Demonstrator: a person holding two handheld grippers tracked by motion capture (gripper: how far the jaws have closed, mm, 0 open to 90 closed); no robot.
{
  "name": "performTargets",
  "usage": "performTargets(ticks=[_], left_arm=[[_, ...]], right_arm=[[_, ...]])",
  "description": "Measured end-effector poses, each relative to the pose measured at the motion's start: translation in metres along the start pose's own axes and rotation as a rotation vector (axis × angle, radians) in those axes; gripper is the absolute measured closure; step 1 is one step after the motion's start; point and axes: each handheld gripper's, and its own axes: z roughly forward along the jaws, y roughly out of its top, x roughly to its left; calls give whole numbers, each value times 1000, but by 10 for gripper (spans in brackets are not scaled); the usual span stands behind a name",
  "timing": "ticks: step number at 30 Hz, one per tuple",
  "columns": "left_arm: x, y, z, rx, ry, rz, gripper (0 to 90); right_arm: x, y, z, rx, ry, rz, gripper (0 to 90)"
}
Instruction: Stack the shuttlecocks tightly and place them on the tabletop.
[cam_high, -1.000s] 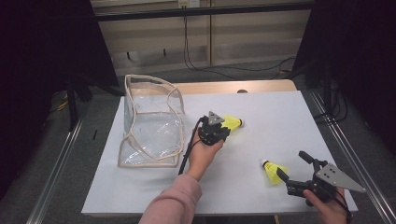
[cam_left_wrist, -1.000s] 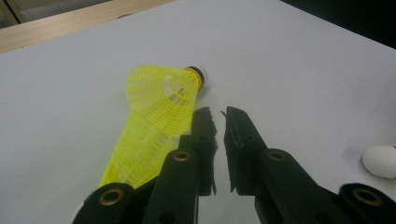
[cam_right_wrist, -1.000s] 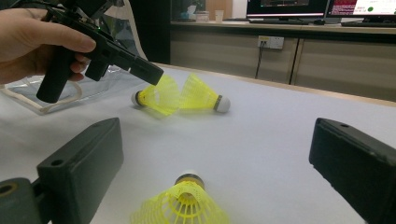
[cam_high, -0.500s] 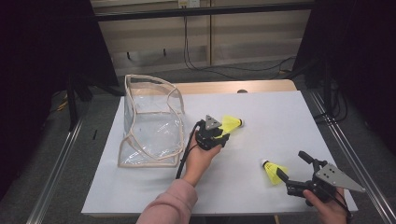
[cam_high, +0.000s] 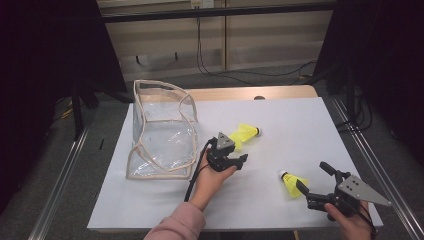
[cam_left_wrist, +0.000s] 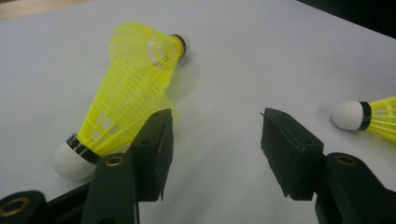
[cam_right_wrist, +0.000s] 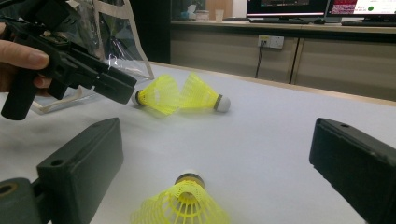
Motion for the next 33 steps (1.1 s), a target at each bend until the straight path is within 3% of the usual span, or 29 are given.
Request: performTargets(ticks=[4, 5, 6, 7, 8, 12, 13, 14, 15, 16, 21, 22, 23, 33], left_arm=[[-4, -6, -2, -14, -29, 2, 380], [-4, -7, -4, 3, -28, 9, 371], [-6, -9, -4, -10, -34, -11, 364], [-5, -9, -5, 3, -27, 9, 354], [-6, -11, -5, -9, -31, -8, 344], [-8, -18, -7, 1, -37, -12, 315], [-8, -18, -8, 5, -32, 4, 306], [-8, -20, -9, -2, -32, 2, 299], [-9, -21, -9, 2, -32, -25, 298], [-7, -21, -10, -3, -32, 3, 290], [-9, -25, -13, 5, -37, 13, 267], [-10, -26, -14, 11, -36, -10, 265], [-9, -27, -15, 3, -35, 17, 258], [-8, -37, -26, 16, -39, 2, 207]], right_arm=[[0, 0, 0, 1, -2, 5, 28], [0, 0, 0, 0, -1, 4, 28], [0, 0, 0, 0, -1, 5, 28], [0, 0, 0, 0, -2, 5, 28], [0, 0, 0, 1, -1, 4, 28], [0, 0, 0, -3, -1, 4, 28], [0, 0, 0, 1, -2, 4, 28], [0, 0, 0, 1, -1, 4, 28], [0, 0, 0, 1, -2, 4, 28], [0, 0, 0, 0, -2, 3, 28], [0, 0, 0, -1, 0, 4, 28], [0, 0, 0, 1, -2, 3, 28], [0, 0, 0, 1, -5, 4, 28], [0, 0, 0, 4, -3, -3, 28]])
